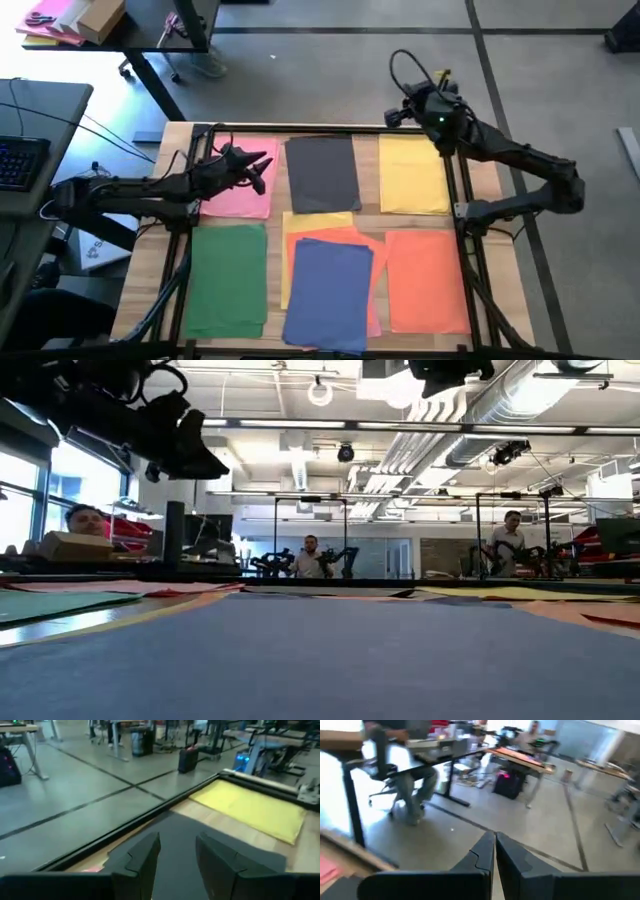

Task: Organize paper
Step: Stack the yellow color paper on top of the other yellow color paper

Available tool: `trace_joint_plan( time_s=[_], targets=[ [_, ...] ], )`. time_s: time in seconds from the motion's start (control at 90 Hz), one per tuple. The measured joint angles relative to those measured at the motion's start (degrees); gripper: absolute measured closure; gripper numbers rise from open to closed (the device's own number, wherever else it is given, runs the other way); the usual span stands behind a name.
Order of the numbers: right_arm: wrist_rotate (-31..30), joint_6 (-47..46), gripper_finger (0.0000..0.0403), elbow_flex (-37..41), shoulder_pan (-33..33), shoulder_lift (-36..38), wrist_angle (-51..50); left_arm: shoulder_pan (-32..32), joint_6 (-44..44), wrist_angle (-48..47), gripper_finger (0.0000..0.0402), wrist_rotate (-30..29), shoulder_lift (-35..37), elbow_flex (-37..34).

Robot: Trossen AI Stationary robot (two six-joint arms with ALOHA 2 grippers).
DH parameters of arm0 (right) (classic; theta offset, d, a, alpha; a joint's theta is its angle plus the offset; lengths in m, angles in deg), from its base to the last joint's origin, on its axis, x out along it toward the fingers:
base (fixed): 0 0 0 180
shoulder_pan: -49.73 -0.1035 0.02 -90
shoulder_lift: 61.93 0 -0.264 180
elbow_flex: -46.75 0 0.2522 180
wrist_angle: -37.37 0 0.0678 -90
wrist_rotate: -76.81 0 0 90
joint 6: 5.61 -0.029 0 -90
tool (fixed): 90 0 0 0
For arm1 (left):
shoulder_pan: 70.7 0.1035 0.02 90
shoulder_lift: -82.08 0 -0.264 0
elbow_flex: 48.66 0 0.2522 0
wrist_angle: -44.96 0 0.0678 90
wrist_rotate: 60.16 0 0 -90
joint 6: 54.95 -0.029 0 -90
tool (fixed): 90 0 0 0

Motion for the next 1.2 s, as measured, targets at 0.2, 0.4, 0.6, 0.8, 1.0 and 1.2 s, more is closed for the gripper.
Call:
trace_joint_plan(
  time_s=[0.2,0.4,0.6,0.8,1.0,1.2],
  targets=[
    [10.7,3.13,0.0403,4.2,-7.79,-0.08,2.19,-8.66,-9.66,0.01,0.0287,7.76,1.73,0.01],
    [17.04,5.71,0.0403,6.34,-16.37,-0.06,2.18,-16.72,-10.57,-0.22,0.0287,10.01,1.7,-0.02],
    [24.76,4.98,0.0403,11.52,-19.84,-0.08,4.91,-20.69,-11.13,0.51,0.0287,9.91,2.09,-0.02],
    [32.41,5.97,0.0403,15.83,-18.94,-0.1,11.2,-21.27,-11.52,0.6,0.0287,10.51,2.68,-0.02],
    [36.75,5.81,0.0385,18.95,-17.16,-1.22,15.9,-21.26,-12.61,0.59,0.0287,12.95,4.47,-0.02],
    [37.81,4.0,0.032,18.96,-17.64,-4.3,17.44,-21.25,-12.55,-0.17,0.0287,13.0,4.9,-0.02]
  ],
)
